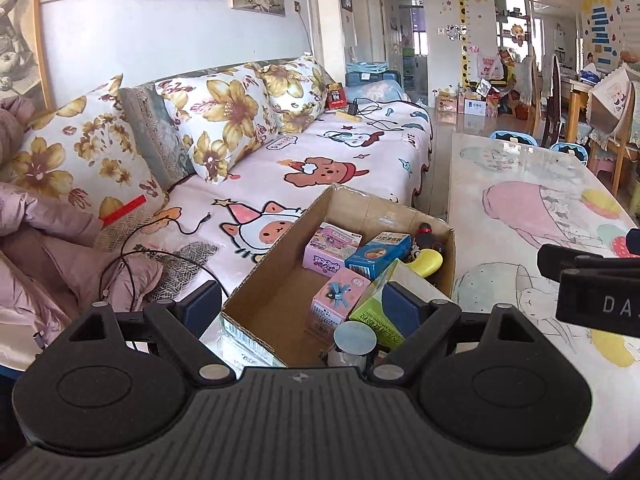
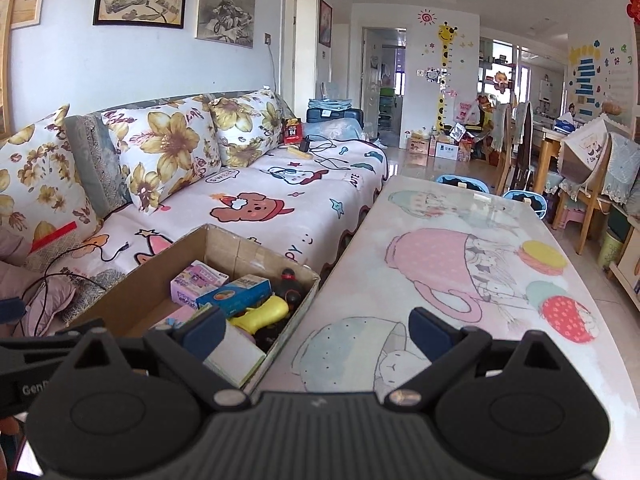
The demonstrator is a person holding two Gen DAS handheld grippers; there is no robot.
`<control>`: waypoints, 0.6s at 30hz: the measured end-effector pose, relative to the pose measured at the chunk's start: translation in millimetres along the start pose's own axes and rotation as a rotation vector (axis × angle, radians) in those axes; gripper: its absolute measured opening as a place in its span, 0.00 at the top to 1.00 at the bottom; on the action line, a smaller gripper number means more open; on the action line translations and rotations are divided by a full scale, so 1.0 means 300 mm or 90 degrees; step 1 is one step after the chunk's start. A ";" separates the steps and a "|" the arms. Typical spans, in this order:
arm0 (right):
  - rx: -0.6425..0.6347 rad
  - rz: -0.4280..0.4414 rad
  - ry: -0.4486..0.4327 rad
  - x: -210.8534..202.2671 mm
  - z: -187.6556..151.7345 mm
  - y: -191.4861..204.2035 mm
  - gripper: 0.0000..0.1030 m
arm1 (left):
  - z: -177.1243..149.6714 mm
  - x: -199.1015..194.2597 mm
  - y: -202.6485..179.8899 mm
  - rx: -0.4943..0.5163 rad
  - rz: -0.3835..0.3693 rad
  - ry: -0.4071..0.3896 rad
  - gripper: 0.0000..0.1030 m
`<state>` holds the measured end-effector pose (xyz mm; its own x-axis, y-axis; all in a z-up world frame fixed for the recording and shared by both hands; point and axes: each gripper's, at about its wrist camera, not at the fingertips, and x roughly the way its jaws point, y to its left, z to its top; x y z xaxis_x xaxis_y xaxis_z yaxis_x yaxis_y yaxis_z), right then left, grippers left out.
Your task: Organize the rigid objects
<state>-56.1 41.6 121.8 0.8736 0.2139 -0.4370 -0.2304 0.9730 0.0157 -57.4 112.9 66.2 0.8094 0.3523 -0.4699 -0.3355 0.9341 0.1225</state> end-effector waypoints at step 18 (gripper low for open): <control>-0.036 0.005 -0.027 -0.186 -0.064 0.072 0.05 | -0.015 -0.121 0.020 -0.010 0.007 -0.033 0.00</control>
<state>-117.9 48.9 129.2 0.8891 0.2260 -0.3980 -0.2596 0.9652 -0.0318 -91.1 105.5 80.0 0.8293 0.3658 -0.4223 -0.3521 0.9291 0.1132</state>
